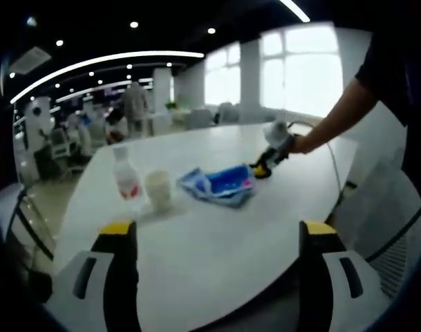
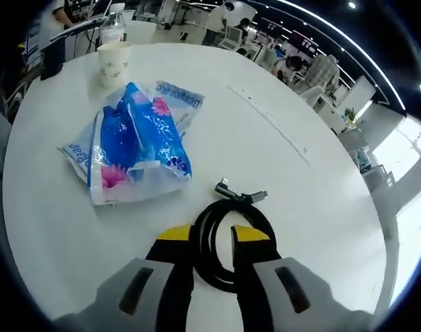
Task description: Arrange the tabletop items into an orderly group along one side of the table until the central work area is clear of visible clutter.
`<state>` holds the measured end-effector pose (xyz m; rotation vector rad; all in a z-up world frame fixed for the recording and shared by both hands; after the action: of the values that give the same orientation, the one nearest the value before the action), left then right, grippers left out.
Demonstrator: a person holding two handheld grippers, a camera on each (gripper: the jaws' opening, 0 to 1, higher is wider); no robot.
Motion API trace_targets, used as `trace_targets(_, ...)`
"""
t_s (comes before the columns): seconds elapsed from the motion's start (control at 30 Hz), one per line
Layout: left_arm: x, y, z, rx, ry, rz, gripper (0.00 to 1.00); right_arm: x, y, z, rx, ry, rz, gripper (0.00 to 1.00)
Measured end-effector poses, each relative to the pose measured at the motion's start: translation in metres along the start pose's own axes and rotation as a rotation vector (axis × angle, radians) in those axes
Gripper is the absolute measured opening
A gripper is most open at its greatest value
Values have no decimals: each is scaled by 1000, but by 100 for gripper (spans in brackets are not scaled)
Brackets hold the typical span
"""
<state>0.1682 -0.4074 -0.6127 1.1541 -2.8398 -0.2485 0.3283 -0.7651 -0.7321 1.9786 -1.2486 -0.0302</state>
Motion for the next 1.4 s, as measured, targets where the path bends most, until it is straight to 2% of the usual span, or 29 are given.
trace_targets(0.27, 1, 0, -1, 6, 1, 4, 94, 2, 10, -4, 37, -98, 46, 34)
trace_targets(0.57, 2, 0, -1, 6, 0, 13, 94, -1, 23, -15, 108, -204, 78, 41)
trace_targets(0.87, 3, 0, -1, 8, 0, 17, 94, -9, 36, -34, 219, -347, 109, 46)
trace_targets(0.97, 3, -1, -2, 8, -1, 16, 94, -17, 39, -42, 276, -384, 91, 48)
trace_targets(1.4, 4, -1, -1, 8, -3, 21, 94, -42, 28, -51, 299, -458, 64, 53)
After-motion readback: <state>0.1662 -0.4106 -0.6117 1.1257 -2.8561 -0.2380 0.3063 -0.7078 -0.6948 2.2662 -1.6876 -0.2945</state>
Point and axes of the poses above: the point that each gripper's makers call its tool centre point, and the gripper's own axes: y roughly backward along the fingers, x roughly to its right, z roughly out of its underside, the point moved 1 cm from there along y, roughly backward along the fingers, and after that the axes turned 11 degrees about x, right-handed, at the moved point
